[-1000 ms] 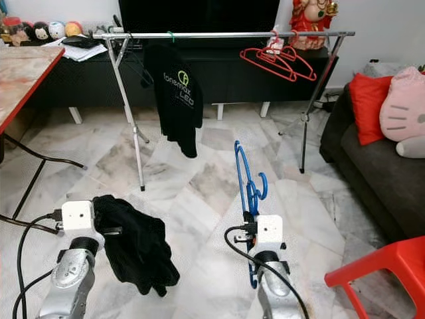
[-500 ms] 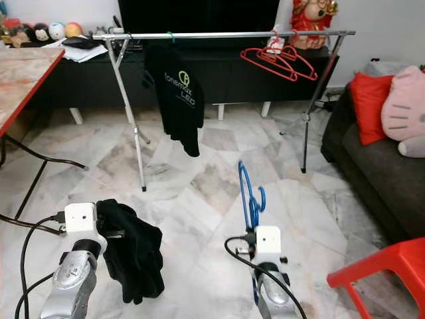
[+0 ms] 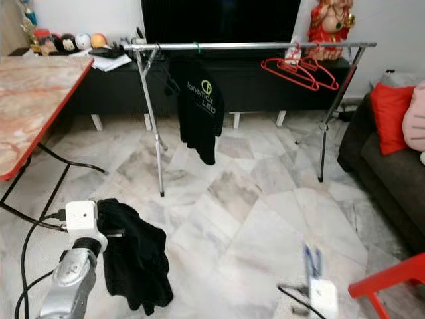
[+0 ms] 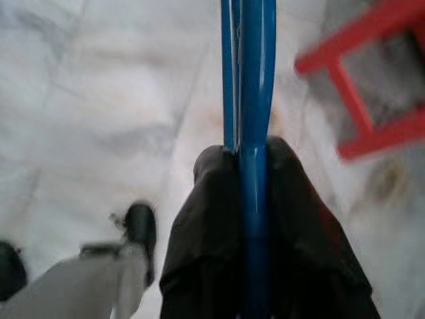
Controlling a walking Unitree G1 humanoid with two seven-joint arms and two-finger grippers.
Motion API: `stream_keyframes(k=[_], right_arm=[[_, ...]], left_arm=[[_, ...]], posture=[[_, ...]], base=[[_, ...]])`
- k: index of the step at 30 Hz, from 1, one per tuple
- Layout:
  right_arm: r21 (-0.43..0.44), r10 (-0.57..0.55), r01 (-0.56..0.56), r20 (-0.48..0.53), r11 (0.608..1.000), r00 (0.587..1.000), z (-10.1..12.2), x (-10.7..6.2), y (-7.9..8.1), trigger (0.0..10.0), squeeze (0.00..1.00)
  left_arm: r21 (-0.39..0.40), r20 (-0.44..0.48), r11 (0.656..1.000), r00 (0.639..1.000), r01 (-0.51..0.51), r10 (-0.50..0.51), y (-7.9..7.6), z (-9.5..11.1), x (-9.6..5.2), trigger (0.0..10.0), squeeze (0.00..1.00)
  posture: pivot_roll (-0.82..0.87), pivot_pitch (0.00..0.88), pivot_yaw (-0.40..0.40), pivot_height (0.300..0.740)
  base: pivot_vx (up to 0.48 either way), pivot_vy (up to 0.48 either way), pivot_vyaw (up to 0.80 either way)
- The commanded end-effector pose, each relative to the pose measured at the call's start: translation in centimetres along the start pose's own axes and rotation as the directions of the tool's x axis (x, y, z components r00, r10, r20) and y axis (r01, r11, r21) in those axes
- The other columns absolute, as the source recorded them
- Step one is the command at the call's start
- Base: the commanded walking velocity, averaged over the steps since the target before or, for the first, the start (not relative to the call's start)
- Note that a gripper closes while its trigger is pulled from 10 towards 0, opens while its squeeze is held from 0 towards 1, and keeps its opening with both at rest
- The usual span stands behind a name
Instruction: Hang hanger
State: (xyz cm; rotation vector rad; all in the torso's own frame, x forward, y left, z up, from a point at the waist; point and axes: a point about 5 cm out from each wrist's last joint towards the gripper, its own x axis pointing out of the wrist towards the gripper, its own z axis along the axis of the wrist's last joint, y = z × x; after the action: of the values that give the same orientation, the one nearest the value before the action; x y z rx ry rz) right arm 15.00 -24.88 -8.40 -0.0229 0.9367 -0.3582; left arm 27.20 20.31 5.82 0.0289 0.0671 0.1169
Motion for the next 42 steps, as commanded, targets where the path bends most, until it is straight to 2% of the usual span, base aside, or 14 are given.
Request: stream_keyframes(k=[1, 8, 12, 16, 19, 24, 27, 32, 42], right_arm=[[0.000, 0.032, -0.032, 0.004, 0.999, 0.999, 0.3, 0.0, 1.3, 10.0, 0.00], [-0.061, 0.127, -0.127, -0.001, 0.990, 0.992, 0.2, -0.2, 4.3, 10.0, 0.00], [-0.066, 0.153, -0.153, -0.010, 0.986, 0.988, 0.2, -0.3, 5.0, 10.0, 0.00], [-0.091, 0.167, -0.167, -0.008, 0.982, 0.986, 0.4, -0.2, 5.1, 10.0, 0.00], [-0.123, 0.175, -0.175, -0.015, 0.977, 0.984, 0.3, -0.3, 5.3, 10.0, 0.00], [-0.120, 0.182, -0.184, -0.030, 0.976, 0.983, 0.0, -0.4, 5.5, 10.0, 0.00], [-0.093, 0.209, -0.214, -0.063, 0.972, 0.976, -0.5, -0.5, 5.9, 10.0, 0.00], [-0.121, 0.207, -0.213, -0.066, 0.969, 0.976, -0.6, -0.5, 5.9, 10.0, 0.00], [-0.114, 0.215, -0.221, -0.066, 0.969, 0.974, -0.4, -0.5, 6.1, 10.0, 0.00]], left_arm=[[-0.005, 0.037, 1.000, 0.999, 0.023, -0.023, -0.6, 1.1, 0.4, 10.0, 0.00], [0.002, 0.041, 1.000, 0.999, 0.006, -0.006, -0.1, 1.4, 0.5, 10.0, 0.00], [0.002, 0.045, 1.000, 0.999, -0.005, 0.005, 0.2, 1.6, 0.5, 10.0, 0.00], [0.000, 0.046, 1.000, 0.999, -0.018, 0.018, 0.3, 1.8, 0.5, 10.0, 0.00], [0.000, 0.046, 1.000, 0.999, -0.020, 0.020, 0.4, 1.8, 0.6, 10.0, 0.00], [-0.005, 0.048, 1.000, 0.999, -0.025, 0.026, 0.4, 1.9, 0.6, 10.0, 0.00], [-0.008, 0.049, 1.000, 0.999, -0.022, 0.022, 0.2, 2.0, 0.6, 10.0, 0.00], [-0.010, 0.049, 1.000, 0.999, -0.021, 0.022, 0.1, 2.1, 0.6, 10.0, 0.00], [-0.010, 0.050, 1.000, 0.999, -0.020, 0.020, 0.1, 2.3, 0.7, 10.0, 0.00]], posture=[[-0.04, 0.000, -0.025, 0.740], [-0.03, 0.000, -0.027, 0.740], [-0.03, 0.000, -0.026, 0.740], [-0.02, 0.000, -0.027, 0.740], [-0.02, 0.000, -0.026, 0.740], [-0.02, 0.000, -0.027, 0.740], [-0.01, 0.000, -0.028, 0.740], [-0.01, 0.000, -0.029, 0.740], [-0.01, 0.000, -0.029, 0.740]], base=[[0.000, 0.368, 0.00], [0.000, 0.369, 0.30], [0.000, 0.371, 0.32], [0.000, 0.368, 0.00], [0.000, 0.370, 0.80], [0.000, 0.370, 0.73], [0.000, 0.369, 0.00], [0.000, 0.370, 0.00], [0.000, 0.370, 0.00]])
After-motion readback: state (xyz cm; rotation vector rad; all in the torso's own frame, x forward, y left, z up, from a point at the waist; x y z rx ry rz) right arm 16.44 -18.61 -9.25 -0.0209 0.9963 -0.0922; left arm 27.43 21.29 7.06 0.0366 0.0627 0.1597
